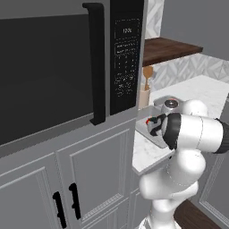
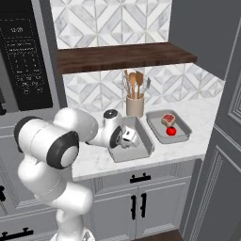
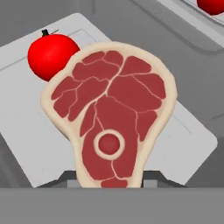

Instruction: Place one tomato and one steak in each tupperware on the nearby counter, to pack two identical lunches.

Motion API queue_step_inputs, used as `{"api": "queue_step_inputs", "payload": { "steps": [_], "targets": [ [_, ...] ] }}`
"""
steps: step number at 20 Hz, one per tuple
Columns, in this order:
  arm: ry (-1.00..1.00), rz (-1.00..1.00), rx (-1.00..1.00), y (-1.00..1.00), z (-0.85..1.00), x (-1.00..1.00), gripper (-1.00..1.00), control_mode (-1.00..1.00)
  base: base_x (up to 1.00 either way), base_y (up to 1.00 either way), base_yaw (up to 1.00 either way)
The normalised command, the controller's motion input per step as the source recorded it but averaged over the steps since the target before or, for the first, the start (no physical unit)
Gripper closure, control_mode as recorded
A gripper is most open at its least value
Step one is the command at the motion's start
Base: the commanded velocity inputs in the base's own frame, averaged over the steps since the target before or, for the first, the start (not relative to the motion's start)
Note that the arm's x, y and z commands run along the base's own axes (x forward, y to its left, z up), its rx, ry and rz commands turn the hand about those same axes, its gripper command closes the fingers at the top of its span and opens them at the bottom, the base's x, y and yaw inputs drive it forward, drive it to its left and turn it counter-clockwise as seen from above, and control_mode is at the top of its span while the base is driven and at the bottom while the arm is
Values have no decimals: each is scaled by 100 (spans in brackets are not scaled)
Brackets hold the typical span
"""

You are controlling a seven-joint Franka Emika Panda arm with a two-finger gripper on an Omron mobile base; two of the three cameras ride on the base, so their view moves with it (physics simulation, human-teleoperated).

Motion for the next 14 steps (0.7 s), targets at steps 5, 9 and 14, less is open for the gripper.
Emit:
{"api": "queue_step_inputs", "payload": {
  "steps": [5,9,14],
  "targets": [
    [3,3,0,0,-34,43,100,-100,0,0,0],
    [3,4,0,0,-42,42,100,-100,0,0,0],
    [10,3,0,0,-54,28,100,-100,0,0,0]
  ]
}}
